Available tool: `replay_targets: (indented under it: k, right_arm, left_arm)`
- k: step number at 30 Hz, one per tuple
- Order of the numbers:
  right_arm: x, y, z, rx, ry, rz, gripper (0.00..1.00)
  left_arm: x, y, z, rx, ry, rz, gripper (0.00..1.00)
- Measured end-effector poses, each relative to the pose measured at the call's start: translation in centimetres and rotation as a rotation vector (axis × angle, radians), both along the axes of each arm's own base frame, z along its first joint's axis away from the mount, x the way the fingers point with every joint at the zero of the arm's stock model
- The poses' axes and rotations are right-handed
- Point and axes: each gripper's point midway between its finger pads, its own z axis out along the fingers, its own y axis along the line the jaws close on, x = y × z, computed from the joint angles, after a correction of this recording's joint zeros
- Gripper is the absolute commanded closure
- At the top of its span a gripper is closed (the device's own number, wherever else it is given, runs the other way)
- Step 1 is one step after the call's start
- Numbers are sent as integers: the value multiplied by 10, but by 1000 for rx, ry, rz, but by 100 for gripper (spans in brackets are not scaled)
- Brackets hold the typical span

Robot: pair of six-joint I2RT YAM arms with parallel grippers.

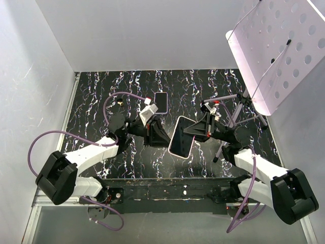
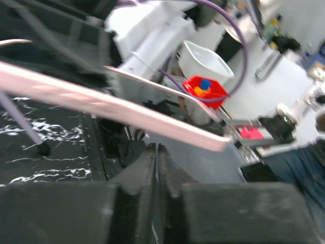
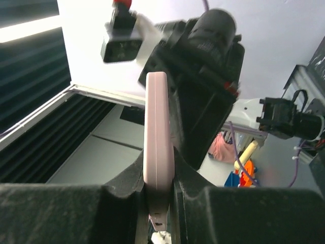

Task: Take the phone out of the phone case
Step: Remove the phone case from the phone.

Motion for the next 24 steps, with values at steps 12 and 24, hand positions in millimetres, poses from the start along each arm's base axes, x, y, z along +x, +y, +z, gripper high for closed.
replay_targets:
  k: [12,24]
  right_arm:
    - [-23,-11,20,22,-215,-46,99]
    - [5,-14,2,-53,-262,-166,99]
  left_arm:
    - [15,5,-24,141,178,227,29]
    - [-10,33,1,37,400,300,26]
